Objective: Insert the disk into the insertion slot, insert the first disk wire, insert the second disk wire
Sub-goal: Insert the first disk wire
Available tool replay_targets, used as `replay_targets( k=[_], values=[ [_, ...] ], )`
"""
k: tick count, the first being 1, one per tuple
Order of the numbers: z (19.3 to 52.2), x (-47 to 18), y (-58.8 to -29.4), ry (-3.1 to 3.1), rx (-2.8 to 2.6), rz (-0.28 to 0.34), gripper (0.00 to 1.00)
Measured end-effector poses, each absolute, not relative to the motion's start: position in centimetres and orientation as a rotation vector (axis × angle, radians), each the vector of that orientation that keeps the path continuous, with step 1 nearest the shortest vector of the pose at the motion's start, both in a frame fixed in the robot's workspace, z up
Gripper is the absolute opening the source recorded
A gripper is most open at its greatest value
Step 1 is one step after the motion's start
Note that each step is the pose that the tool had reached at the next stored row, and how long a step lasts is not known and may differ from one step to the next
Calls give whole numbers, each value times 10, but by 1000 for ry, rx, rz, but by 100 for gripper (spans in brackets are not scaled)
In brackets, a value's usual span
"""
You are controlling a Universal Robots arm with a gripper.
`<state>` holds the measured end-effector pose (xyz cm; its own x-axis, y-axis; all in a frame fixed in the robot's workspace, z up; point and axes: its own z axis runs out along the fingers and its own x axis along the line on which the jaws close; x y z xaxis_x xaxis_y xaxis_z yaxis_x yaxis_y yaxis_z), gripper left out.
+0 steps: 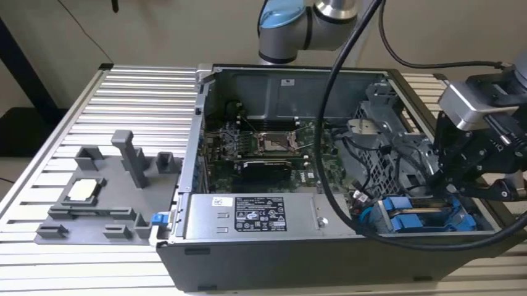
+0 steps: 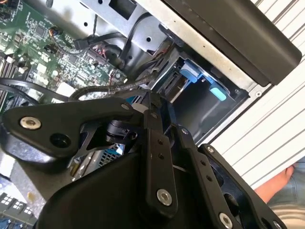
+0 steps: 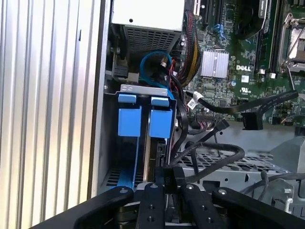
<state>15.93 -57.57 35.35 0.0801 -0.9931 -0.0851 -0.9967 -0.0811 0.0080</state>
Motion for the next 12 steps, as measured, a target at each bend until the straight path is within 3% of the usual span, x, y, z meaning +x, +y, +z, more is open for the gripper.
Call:
replay_targets(
  k=[12],
  values=[
    [344,165,-578,2171,-2195,106,19]
  ],
)
